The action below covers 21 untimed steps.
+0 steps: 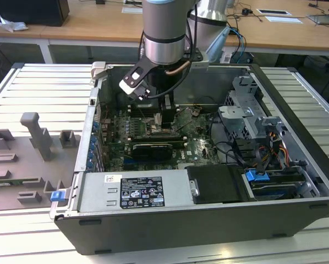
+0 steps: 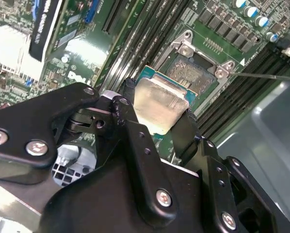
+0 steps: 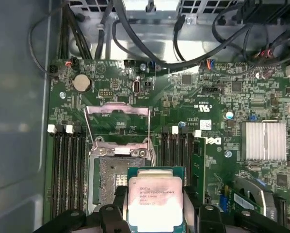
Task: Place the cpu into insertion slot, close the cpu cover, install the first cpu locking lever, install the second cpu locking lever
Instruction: 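Place the cpu into insertion slot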
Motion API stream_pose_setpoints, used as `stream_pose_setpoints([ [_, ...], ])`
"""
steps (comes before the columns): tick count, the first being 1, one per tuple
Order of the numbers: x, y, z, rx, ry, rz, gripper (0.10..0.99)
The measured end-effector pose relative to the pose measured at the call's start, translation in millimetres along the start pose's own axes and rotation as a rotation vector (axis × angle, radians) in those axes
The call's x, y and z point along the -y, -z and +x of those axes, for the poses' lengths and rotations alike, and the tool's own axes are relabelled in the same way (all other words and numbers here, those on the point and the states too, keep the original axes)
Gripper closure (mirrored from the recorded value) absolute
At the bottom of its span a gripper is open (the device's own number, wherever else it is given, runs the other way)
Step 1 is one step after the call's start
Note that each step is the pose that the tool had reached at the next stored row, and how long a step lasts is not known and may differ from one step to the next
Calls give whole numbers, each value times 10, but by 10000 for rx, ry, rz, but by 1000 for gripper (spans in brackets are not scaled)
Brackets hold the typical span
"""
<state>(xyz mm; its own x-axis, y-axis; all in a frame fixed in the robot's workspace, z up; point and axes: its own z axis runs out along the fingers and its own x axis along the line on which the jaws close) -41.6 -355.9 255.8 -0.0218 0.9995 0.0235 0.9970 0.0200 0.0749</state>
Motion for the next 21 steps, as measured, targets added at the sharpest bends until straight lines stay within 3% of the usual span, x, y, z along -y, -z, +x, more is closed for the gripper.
stream_pose_setpoints([
  [16,56,-251,251,-1,1,0,545],
  [21,72,-336,292,0,1,0,545],
])
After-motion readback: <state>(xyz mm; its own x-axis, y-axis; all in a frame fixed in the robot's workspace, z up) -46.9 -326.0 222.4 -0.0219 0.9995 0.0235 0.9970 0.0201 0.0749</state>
